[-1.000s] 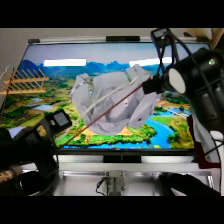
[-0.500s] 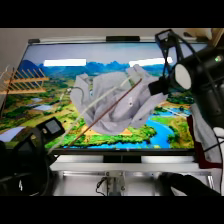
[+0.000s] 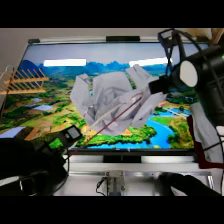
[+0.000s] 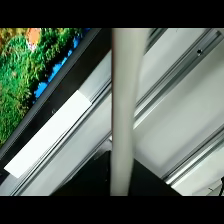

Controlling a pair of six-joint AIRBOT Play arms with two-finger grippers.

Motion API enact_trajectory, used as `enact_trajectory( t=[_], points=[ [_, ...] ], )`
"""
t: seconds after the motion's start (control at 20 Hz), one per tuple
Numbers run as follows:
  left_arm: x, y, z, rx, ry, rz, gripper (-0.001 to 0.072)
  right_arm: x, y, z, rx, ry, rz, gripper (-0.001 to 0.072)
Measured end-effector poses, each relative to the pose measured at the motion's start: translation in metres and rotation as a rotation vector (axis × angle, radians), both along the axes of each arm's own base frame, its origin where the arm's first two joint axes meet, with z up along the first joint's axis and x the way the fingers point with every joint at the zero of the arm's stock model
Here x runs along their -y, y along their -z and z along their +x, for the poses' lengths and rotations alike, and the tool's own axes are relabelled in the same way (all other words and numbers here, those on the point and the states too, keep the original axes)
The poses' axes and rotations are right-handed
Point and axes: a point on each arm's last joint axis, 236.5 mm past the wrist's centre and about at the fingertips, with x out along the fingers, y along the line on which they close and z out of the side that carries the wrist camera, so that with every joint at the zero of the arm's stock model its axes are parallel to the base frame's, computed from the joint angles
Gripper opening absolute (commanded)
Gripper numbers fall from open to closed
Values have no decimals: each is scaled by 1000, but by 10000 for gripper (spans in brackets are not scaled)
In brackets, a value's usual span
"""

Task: Fold the shirts.

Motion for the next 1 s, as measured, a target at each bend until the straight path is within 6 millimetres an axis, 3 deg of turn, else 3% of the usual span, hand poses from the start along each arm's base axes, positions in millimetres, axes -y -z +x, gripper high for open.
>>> enact_trajectory(
  t=[0.2, 0.55, 0.8, 1.0],
  points=[
    [13, 5, 8, 21, 7, -24, 46, -4, 1, -1, -7, -8, 17, 76],
    [-20, 3, 11, 46, 67, 104, 46, -6, 1, 0, -3, -11, 24, 75],
    [-2, 25, 35, 67, -30, 113, 46, -24, -7, -11, -4, -68, 106, 75],
    [19, 44, 55, 74, -72, 103, 46, -38, -38, -26, 68, -129, 211, 75]
  ],
)
